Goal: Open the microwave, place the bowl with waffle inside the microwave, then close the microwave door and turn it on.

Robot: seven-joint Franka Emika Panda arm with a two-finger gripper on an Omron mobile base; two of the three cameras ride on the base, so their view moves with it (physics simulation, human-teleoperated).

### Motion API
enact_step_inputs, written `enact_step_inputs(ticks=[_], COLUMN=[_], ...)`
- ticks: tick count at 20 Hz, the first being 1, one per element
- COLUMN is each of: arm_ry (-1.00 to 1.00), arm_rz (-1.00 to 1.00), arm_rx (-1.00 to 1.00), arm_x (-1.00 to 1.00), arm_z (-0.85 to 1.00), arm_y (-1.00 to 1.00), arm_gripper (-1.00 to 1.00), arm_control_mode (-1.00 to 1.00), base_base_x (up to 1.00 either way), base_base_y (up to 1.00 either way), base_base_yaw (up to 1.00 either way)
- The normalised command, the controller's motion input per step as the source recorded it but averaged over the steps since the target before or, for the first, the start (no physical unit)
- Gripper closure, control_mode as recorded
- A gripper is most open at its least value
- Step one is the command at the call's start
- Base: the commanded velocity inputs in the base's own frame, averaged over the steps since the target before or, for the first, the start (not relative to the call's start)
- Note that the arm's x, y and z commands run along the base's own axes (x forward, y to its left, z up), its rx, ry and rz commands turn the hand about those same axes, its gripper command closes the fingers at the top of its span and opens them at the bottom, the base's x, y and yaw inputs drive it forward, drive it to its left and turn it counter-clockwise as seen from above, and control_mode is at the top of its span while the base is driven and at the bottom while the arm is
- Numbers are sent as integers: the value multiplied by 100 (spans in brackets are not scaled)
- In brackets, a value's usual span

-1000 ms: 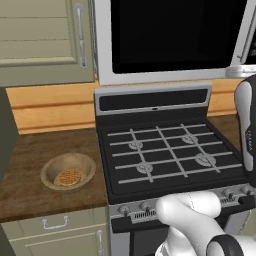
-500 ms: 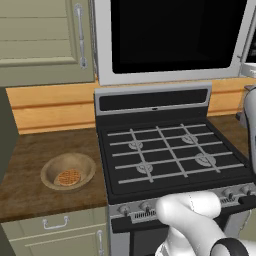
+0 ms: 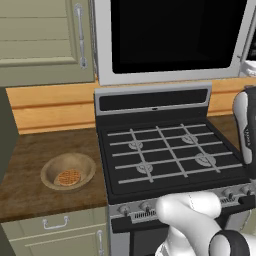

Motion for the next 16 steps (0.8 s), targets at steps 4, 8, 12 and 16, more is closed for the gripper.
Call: enact_step_inputs(ticks=[4,8,12,16], arm_ry=[-1,0,0,0], arm_rz=[-4,9,27,20], arm_rx=[0,2,5,1], arm_x=[8,11,9,31], arm_z=[46,46,18,0], arm_y=[-27,-10,-12,-19], arm_gripper=[-100,-100,-100,-100], arm_control_mode=[-100,-100,-100,-100], base_base_x=[0,0,0,0], base_base_y=[0,0,0,0], base_base_yaw=[0,0,0,0])
